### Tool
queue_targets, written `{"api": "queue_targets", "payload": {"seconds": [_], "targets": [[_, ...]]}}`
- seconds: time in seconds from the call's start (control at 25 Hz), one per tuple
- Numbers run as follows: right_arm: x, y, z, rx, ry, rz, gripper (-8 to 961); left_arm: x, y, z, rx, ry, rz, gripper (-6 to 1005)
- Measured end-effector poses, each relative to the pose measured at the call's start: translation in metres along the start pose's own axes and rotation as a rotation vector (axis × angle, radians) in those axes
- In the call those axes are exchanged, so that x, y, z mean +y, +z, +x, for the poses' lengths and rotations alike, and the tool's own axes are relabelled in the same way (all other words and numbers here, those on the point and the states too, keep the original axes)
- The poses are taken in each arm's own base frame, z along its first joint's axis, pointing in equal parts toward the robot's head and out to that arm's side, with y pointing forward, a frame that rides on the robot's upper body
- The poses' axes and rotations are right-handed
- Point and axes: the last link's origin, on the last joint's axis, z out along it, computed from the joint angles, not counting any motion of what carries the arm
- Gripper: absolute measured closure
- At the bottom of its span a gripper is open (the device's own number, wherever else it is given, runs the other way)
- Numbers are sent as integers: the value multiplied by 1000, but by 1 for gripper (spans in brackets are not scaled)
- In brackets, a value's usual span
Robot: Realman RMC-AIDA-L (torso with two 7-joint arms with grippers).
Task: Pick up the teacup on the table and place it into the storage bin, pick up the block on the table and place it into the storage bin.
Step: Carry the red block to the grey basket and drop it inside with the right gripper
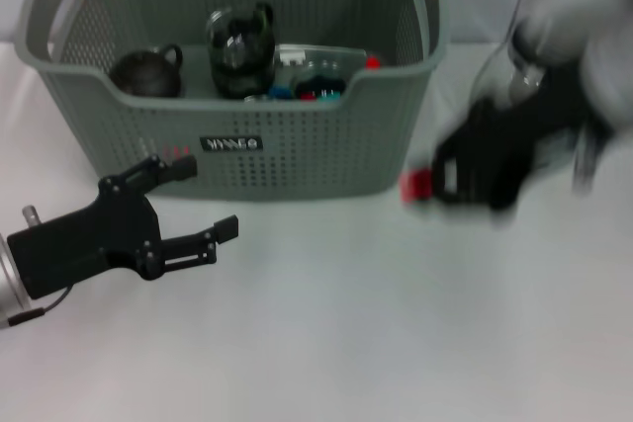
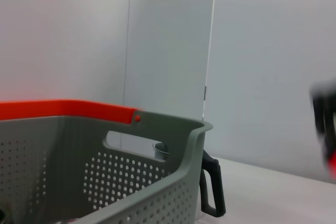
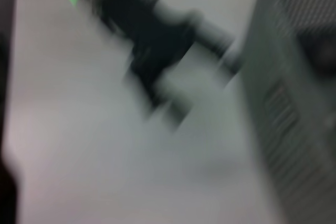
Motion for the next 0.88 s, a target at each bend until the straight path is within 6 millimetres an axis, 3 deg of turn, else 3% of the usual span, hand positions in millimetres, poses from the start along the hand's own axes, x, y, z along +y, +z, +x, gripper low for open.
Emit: {"api": "queue_targets", "payload": {"seconds": [0.12, 0.24, 0.44, 0.48, 0.52, 0.64, 0.88], "targets": [[-13, -43, -34, -139, 1, 131, 742, 1, -1, -1, 0, 12, 3, 52], [-42, -61, -60, -280, 34, 239, 742, 1, 2, 0, 1, 16, -5, 52], [-102, -36, -75, -345, 128, 291, 741, 2, 4, 1, 5, 17, -13, 52], [-102, -36, -75, -345, 128, 291, 741, 2, 4, 1, 5, 17, -14, 52], [-123, -16, -71, -331, 152, 285, 741, 2, 4, 1, 6, 18, -15, 52], [-134, -1, -65, -318, 163, 289, 741, 2, 5, 1, 6, 17, -16, 52], [-139, 3, -63, -321, 154, 316, 552, 2, 4, 1, 10, 10, -14, 52]]}}
